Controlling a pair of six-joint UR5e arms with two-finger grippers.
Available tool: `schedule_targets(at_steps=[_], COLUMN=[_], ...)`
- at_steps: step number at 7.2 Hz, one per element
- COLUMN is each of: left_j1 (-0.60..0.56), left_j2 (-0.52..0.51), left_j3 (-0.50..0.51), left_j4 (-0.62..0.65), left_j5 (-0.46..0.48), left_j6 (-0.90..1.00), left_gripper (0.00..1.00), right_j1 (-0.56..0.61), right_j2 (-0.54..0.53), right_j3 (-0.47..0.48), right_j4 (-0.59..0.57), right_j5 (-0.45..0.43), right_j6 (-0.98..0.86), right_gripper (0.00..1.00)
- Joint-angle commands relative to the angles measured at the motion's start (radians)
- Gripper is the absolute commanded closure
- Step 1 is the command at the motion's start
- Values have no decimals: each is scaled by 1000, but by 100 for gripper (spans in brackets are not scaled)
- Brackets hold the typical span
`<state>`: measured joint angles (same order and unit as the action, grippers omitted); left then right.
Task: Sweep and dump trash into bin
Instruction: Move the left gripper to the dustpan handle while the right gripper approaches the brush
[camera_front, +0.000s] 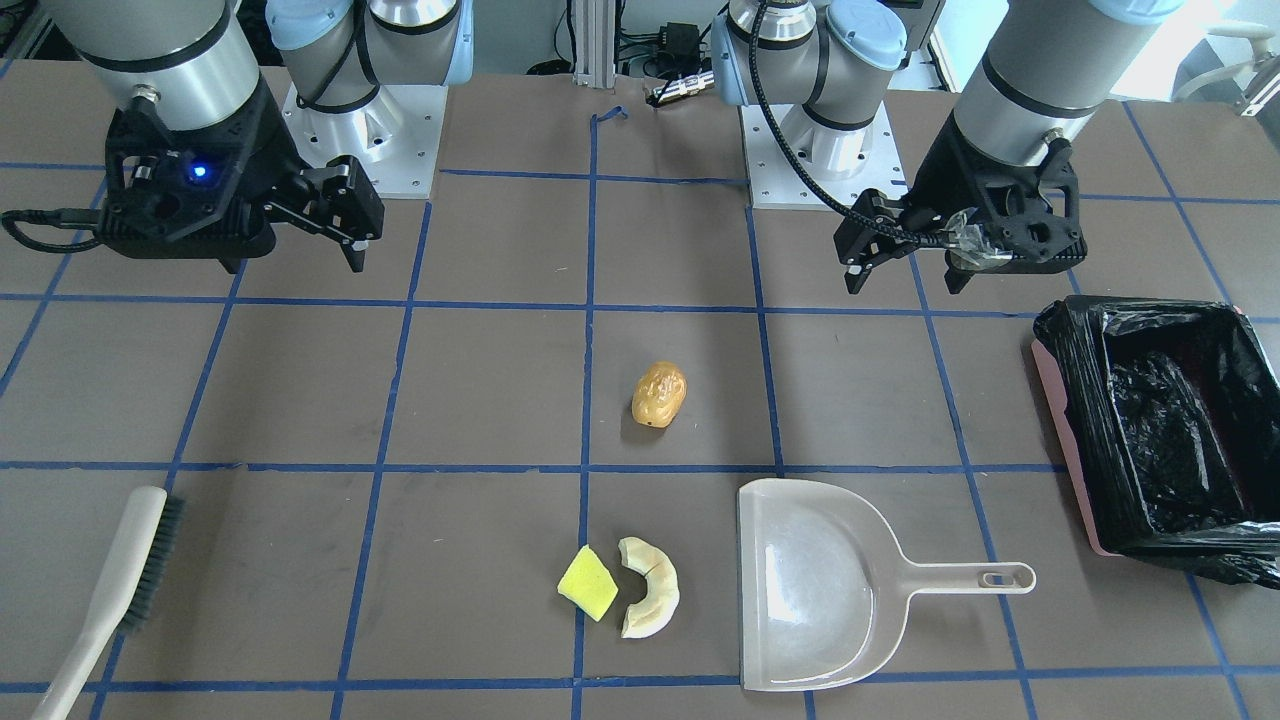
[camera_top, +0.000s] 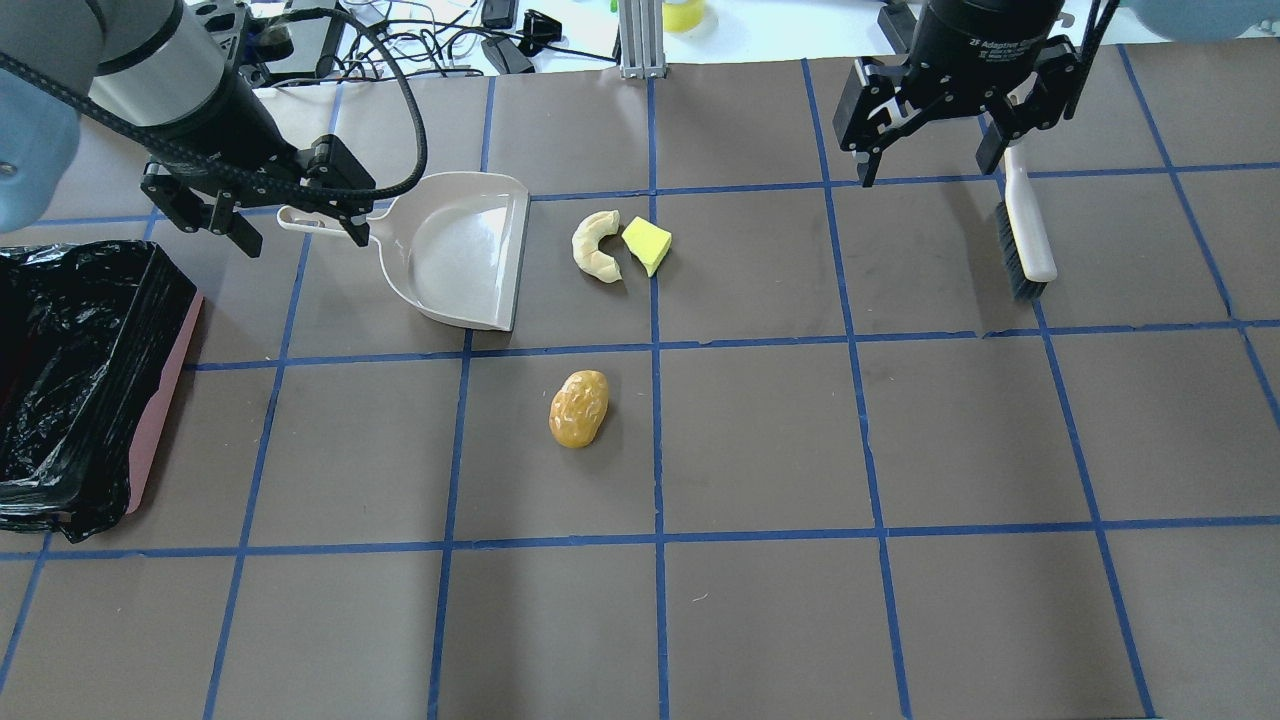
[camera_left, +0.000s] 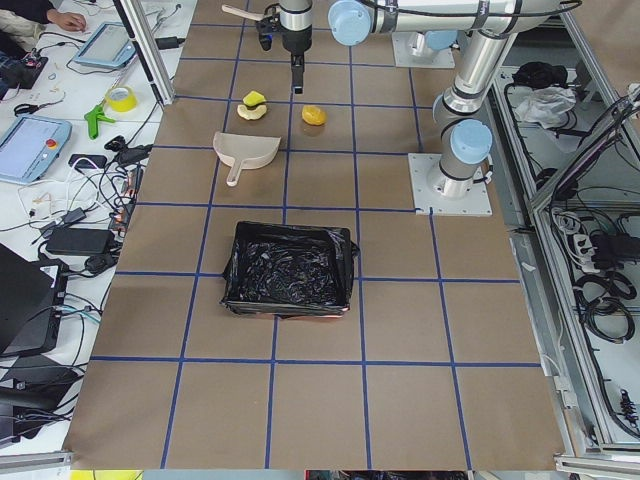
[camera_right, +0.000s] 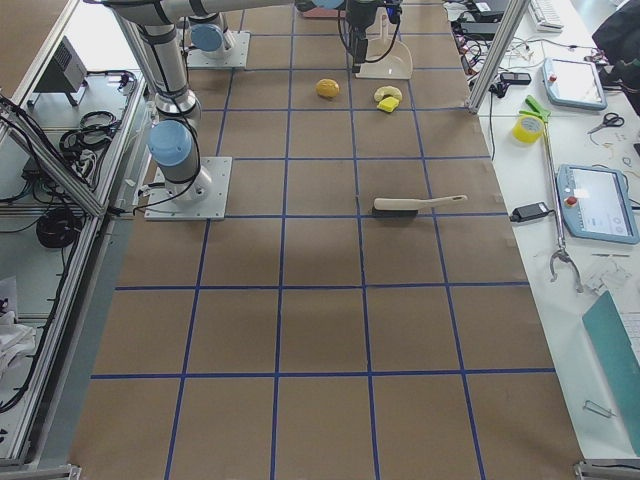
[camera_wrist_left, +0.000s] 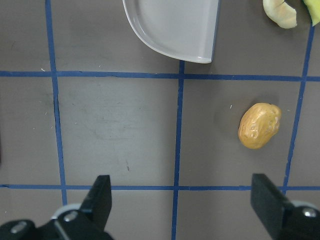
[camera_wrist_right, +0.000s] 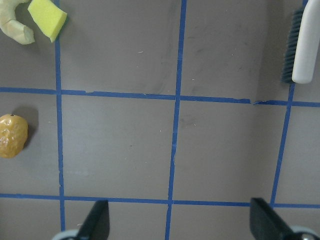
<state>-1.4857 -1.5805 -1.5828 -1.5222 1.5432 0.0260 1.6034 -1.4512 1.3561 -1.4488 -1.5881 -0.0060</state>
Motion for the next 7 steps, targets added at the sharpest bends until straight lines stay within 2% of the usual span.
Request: schedule_targets(at_steps=[1,2,3,4,5,6,7], left_j1=[65,86,102,107,107,107,107], left_j2=[-9,-18,-27,-44,-70,-79,-99], left_j3=[-2,-2,-3,-5,-19,-79,-145], left_j4=[59,62,66,133,214,220,306], left_j5=[-6,-11,-2,0,0,0,0], left_j6=[-8,-43,-181,-395,-552,-651,-743], left_gripper=[0,0,0,0,0,0,0], right_j1=[-80,-104,-135,-152,-158,-164,-215], right_j2=[31,44,70,101,121,132,178], right_j3=[-21,-25,-28,-29,-40,-52,-61], right_j4=[-53,-97,-160,-217,-223,-232,-311], right_j5=[2,0,-6,-10,-15,-21,-32], right_j6=[-17,-40,-49,-52,-52,-69,-96], right_gripper=[0,0,0,0,0,0,0])
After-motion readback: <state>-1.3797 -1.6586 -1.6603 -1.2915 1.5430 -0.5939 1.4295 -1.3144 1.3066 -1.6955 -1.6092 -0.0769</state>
